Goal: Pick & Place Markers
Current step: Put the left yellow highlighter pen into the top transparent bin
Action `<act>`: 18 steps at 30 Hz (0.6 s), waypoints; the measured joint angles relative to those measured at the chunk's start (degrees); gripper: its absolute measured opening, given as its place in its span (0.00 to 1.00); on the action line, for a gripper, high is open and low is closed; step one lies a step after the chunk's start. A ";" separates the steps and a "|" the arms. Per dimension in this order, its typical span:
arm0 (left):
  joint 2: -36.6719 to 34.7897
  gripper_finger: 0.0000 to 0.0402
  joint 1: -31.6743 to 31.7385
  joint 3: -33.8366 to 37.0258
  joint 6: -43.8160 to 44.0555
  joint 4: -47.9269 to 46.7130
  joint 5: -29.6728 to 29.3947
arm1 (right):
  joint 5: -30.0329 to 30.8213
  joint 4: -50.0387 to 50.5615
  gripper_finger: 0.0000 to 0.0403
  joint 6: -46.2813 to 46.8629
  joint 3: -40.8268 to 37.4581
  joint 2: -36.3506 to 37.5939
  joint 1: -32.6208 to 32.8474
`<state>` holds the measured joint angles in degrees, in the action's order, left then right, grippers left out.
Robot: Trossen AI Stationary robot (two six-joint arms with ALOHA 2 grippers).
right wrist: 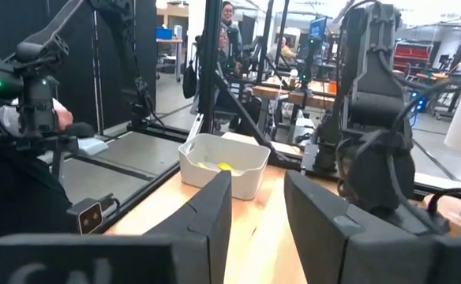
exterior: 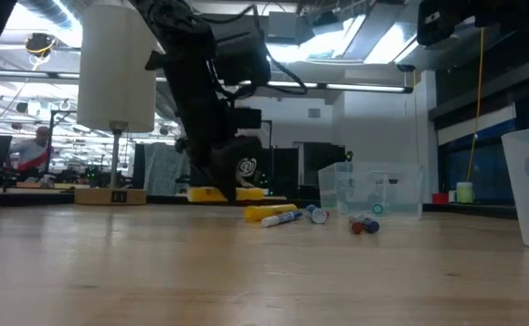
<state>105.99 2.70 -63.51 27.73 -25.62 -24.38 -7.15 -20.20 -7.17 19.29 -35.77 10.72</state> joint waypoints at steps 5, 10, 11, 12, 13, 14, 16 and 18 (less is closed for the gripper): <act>-3.04 0.14 -1.53 -0.09 0.00 -0.34 -2.52 | 0.15 -3.97 0.29 2.03 0.00 -2.71 -0.09; -7.70 0.14 -3.92 -0.09 -0.26 -0.31 -5.49 | 4.75 -8.03 0.29 1.15 0.00 -5.63 -0.09; -8.65 0.14 -4.38 -0.10 -0.79 -0.23 -5.76 | 5.89 -9.06 0.29 0.88 0.00 -6.28 -0.11; -9.66 0.14 -4.81 -0.09 -1.22 -0.10 -5.94 | 6.92 -9.80 0.29 0.81 0.00 -6.88 -0.11; -10.72 0.14 -5.18 -0.09 -1.39 0.12 -6.01 | 7.73 -10.42 0.29 0.74 0.00 -7.54 -0.11; -11.72 0.14 -5.57 -0.11 -1.49 0.33 -6.27 | 8.22 -11.40 0.29 0.71 0.00 -8.18 -0.11; -13.48 0.14 -6.52 -0.11 -2.04 0.32 -7.26 | 8.96 -13.45 0.29 0.71 0.00 -9.41 -0.11; -15.11 0.14 -7.71 -0.11 -3.40 1.30 -8.81 | 9.06 -15.32 0.29 1.04 0.00 -10.83 -0.11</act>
<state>90.87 -5.01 -63.61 24.32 -24.32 -33.19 1.91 -35.52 -6.13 19.29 -46.60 10.61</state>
